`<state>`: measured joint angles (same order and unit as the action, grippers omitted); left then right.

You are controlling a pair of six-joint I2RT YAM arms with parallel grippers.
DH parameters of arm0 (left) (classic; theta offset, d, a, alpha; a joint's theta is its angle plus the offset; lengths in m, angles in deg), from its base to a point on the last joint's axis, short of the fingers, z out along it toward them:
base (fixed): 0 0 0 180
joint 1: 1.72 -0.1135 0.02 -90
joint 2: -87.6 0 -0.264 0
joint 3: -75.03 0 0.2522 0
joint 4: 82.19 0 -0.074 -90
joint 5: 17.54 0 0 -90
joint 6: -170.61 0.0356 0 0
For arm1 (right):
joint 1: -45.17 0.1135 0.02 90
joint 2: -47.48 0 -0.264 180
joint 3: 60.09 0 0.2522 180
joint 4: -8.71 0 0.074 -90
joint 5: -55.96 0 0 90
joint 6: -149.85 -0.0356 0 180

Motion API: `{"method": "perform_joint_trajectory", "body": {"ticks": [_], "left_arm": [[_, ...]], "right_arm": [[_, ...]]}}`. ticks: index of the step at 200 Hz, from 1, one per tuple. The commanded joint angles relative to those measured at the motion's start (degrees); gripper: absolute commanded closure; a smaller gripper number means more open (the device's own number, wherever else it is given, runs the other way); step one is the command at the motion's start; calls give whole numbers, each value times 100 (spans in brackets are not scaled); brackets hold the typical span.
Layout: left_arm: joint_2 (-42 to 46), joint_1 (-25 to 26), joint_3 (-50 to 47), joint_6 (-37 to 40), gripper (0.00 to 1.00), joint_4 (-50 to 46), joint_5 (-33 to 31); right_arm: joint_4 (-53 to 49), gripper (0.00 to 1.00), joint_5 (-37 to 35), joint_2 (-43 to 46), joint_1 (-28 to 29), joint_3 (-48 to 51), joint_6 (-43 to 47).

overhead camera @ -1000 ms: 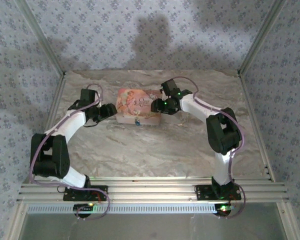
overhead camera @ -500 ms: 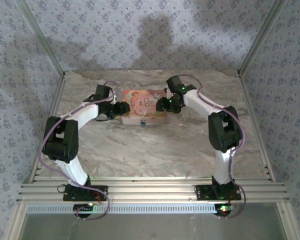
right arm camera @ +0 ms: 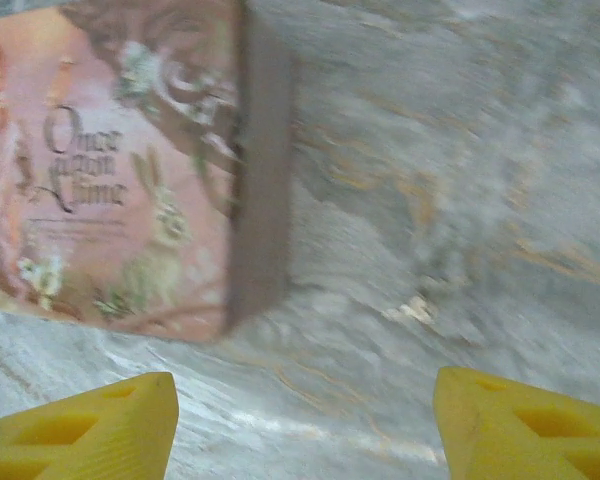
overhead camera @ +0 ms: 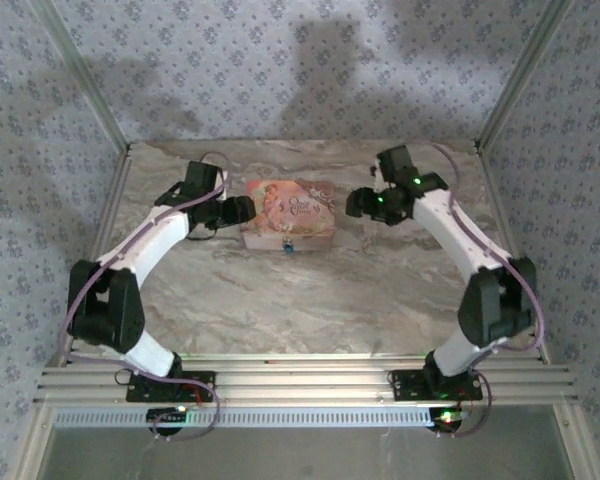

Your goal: Unlock the padlock with the key

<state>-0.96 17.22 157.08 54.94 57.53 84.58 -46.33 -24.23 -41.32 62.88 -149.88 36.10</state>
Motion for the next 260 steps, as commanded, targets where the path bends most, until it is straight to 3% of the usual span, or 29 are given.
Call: {"method": "perform_joint_trajectory", "body": {"ticks": [1,50,78,101,138,184,260], "left_arm": [[83,651,245,194,30,-218,-471],[-671,2095,1142,246,32,-580,-936],[-726,2640,1061,120,32,-767,-1232],[-460,2926,610,-111,32,-863,-1384],[-197,3107,141,-407,32,-1002,-1341],[-111,3210,209,-439,32,-1198,-1482],[-26,3209,128,-152,31,-1373,-1807]], "right_arm": [[-168,30,-201,458,-96,1078,-257],[-102,37,-499,1239,-420,2272,-499],[17,46,-827,1013,-163,2093,-495],[-32,55,-872,311,61,1510,-165],[-418,58,-798,-937,179,571,-430],[24,52,-974,-1571,287,283,-1182],[-117,53,-946,-2406,323,-206,-1404]]}}
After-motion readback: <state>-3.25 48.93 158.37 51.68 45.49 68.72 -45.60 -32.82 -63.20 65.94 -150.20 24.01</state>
